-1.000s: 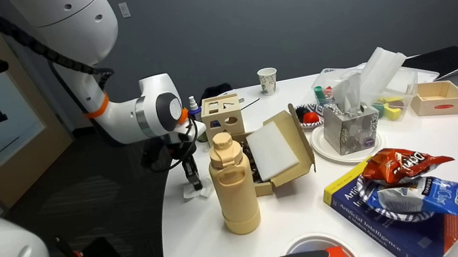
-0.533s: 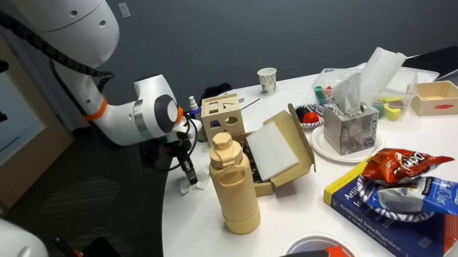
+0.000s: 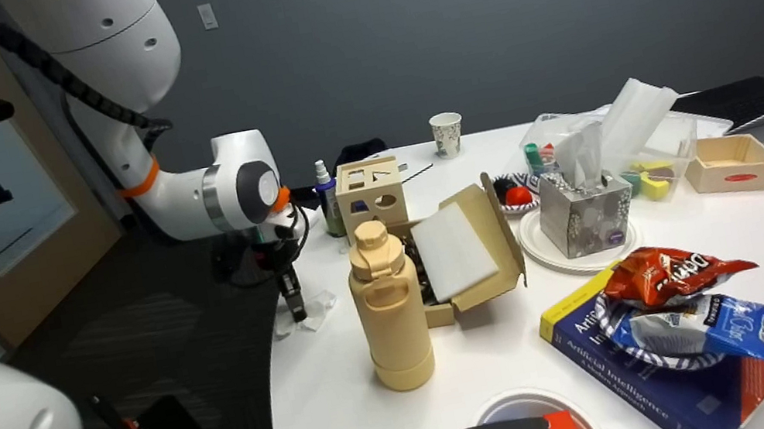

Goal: Wipe the table with the napkin

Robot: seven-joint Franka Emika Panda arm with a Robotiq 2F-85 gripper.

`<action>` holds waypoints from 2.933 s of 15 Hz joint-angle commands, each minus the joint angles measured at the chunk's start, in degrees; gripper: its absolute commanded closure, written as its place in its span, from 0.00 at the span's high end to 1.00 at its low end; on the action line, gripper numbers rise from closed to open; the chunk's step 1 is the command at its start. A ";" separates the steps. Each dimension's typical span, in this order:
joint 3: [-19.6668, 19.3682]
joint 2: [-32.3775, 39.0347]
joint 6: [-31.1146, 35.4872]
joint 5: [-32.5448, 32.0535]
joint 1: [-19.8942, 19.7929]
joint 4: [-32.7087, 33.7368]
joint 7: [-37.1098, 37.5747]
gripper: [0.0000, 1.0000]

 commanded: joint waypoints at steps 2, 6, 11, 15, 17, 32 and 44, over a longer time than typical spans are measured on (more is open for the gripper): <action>0.02 -3.01 -7.42 -0.31 1.02 -1.21 6.26 0.01; -0.24 -3.00 -9.21 -0.84 -1.17 -1.93 7.39 0.01; -1.89 -2.72 -5.93 -2.76 -3.93 -3.48 6.12 0.01; -4.11 -2.52 -0.07 -6.70 -4.43 -4.00 6.71 0.01; -4.85 -2.84 3.32 -7.81 -4.32 -4.78 6.51 0.01; -3.35 -7.16 -4.74 -4.48 -1.78 -9.51 17.45 0.01; -9.47 -10.07 7.53 -21.92 -2.56 -14.60 45.16 0.01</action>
